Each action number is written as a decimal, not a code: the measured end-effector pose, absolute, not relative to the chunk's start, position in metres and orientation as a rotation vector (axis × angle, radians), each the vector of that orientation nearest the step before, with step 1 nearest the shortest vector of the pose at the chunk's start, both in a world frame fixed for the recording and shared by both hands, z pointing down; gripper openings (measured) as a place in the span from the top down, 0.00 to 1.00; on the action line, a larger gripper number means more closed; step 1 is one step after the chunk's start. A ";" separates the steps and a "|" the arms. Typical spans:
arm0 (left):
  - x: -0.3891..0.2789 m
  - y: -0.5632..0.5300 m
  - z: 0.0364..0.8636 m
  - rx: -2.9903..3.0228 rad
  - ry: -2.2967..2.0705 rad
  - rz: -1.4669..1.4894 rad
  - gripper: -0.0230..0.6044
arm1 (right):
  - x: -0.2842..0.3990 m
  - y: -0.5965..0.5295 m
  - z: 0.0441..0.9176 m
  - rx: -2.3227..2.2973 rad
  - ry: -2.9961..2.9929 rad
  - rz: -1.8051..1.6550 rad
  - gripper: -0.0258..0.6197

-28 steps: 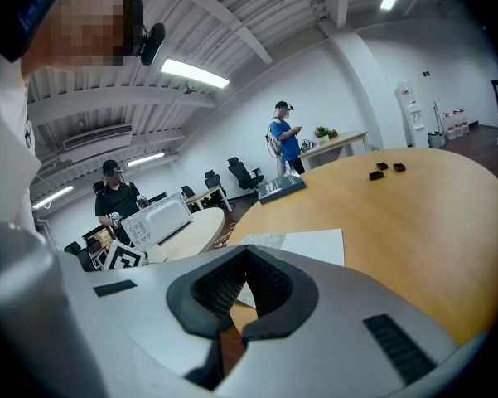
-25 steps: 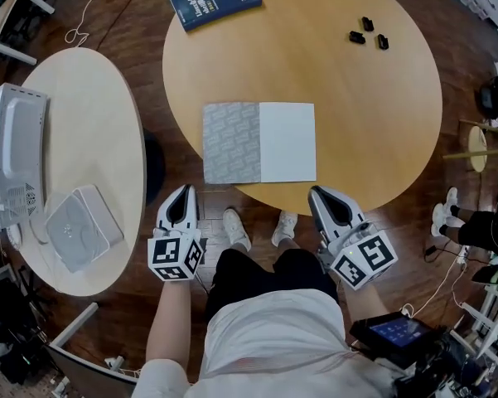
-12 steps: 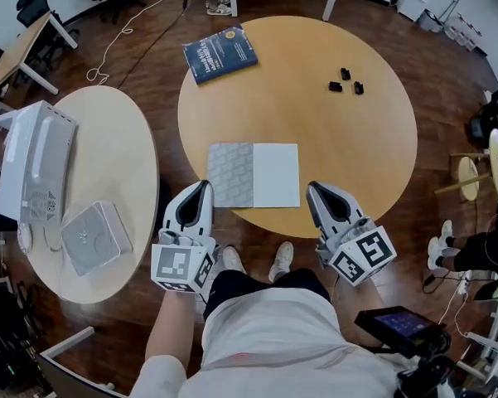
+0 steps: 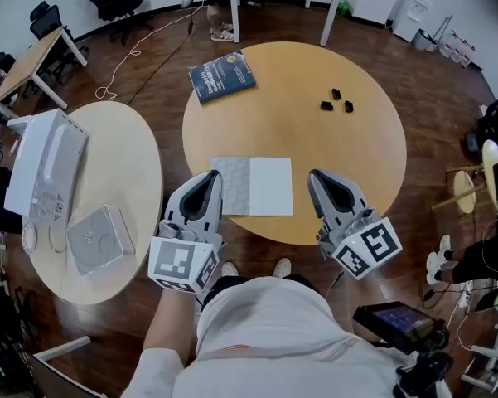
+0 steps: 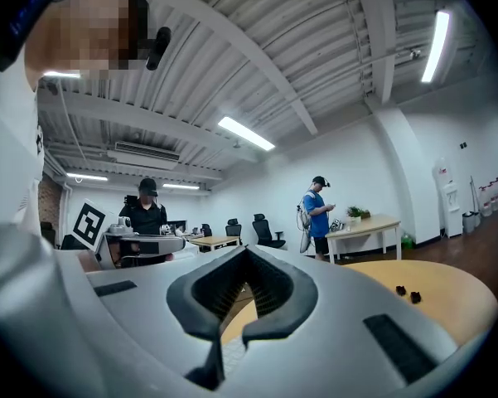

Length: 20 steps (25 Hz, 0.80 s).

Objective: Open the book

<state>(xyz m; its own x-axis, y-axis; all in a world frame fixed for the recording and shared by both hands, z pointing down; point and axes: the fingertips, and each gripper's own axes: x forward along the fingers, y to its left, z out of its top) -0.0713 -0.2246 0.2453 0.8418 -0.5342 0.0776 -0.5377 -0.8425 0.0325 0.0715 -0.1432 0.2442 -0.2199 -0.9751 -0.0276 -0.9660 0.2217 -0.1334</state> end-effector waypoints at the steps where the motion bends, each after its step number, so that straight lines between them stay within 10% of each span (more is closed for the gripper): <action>1: -0.071 -0.224 0.243 2.965 -0.858 0.099 0.94 | 0.072 -0.142 0.243 -1.897 2.370 -0.125 0.96; 20: -0.075 -0.224 0.245 2.931 -0.834 0.087 0.94 | 0.072 -0.137 0.238 -1.943 2.354 -0.091 0.96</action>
